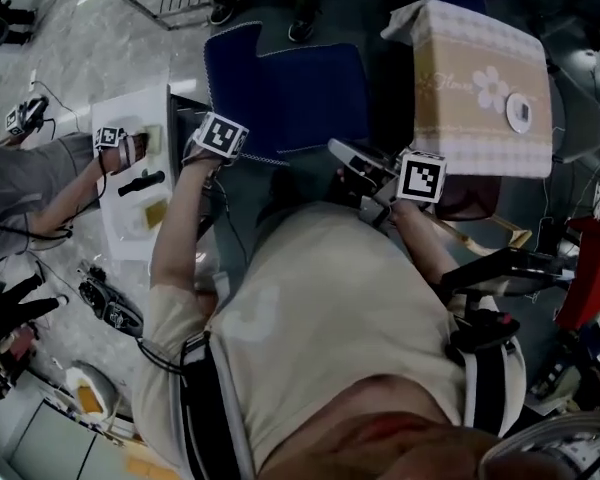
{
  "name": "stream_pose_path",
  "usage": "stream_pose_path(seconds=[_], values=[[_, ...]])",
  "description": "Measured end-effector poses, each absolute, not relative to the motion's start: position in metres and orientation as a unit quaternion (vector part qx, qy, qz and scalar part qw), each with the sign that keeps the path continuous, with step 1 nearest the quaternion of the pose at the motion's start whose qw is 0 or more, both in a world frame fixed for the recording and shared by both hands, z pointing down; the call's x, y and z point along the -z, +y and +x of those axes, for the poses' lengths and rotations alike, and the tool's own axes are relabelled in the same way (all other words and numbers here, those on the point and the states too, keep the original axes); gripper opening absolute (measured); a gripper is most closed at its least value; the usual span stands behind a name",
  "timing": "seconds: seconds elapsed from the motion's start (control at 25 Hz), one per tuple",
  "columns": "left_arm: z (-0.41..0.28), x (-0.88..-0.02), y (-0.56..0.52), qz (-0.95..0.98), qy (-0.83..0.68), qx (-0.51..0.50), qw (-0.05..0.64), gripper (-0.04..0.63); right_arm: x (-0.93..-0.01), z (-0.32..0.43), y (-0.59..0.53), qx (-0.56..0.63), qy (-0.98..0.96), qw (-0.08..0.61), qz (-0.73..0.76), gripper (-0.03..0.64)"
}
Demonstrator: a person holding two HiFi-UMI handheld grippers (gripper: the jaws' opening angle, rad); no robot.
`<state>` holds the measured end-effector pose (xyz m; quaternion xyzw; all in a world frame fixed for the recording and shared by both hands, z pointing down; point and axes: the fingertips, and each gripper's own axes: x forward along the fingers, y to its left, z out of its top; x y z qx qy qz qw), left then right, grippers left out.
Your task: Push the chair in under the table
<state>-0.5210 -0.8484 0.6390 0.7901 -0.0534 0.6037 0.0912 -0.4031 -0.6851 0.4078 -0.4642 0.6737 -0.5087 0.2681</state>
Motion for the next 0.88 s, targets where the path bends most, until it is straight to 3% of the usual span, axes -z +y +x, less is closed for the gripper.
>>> stream_pose_path(seconds=[0.88], values=[[-0.514, -0.64, -0.841, 0.789, -0.062, -0.601, 0.111, 0.19, -0.412, -0.409, -0.687, 0.517, 0.673, 0.263, -0.459, 0.012]])
